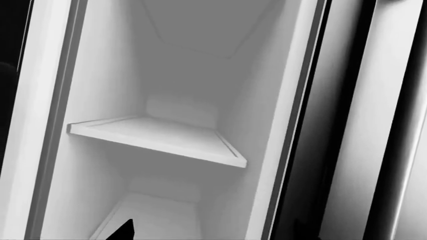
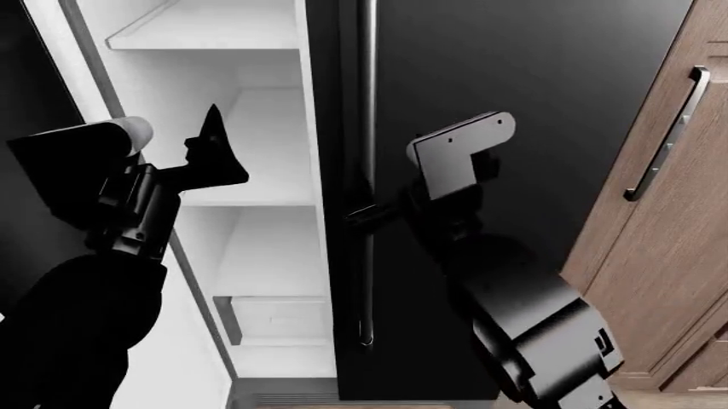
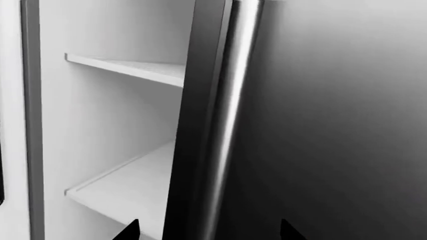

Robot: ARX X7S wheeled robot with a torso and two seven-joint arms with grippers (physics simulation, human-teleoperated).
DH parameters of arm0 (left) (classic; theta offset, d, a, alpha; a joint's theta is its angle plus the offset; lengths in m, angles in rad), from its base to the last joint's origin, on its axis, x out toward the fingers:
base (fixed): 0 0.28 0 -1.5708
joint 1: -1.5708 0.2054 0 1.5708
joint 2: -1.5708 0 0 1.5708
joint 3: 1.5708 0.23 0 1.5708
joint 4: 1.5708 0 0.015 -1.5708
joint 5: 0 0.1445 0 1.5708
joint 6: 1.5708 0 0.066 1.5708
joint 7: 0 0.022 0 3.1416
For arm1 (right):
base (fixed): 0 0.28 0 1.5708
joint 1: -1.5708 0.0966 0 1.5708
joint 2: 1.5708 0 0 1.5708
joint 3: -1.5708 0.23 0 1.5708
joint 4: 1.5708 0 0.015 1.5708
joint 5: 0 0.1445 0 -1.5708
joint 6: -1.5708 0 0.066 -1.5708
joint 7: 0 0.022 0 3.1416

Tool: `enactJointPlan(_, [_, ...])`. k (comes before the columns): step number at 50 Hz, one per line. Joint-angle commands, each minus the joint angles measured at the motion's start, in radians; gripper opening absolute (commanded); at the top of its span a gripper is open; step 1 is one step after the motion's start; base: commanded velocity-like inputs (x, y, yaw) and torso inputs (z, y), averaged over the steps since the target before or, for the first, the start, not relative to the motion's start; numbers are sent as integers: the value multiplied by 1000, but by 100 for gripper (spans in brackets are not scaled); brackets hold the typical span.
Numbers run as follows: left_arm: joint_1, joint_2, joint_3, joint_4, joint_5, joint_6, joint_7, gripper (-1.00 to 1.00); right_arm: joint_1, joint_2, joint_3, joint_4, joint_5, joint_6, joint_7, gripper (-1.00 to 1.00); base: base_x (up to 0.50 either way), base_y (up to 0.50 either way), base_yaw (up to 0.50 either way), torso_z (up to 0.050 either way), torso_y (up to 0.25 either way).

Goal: Open the fridge door

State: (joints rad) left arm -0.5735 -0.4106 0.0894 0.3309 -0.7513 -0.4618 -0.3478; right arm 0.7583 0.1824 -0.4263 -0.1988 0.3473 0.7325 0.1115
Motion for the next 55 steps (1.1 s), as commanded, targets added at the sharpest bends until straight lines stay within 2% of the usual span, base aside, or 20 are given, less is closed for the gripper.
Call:
enactJointPlan(1, [-6, 3, 6, -16, 3, 6, 5, 100, 115, -45, -24, 178, -2, -41, -51, 100, 0, 0, 0, 0, 0])
enactJointPlan(26, [-7, 0, 7, -44, 1, 22, 21, 100, 326, -124, -12, 628, -14, -222, -98, 100, 0, 0, 0, 0, 0])
enactJointPlan(43, [-2, 4, 18, -62, 9, 38, 32, 100, 388, -151, -45, 775, 10, -296, -139, 100, 0, 0, 0, 0, 0])
enactJointPlan(55, [5, 6, 23, -69, 15, 49, 35, 100, 404, -157, -86, 793, 40, -312, -157, 100, 0, 0, 0, 0, 0])
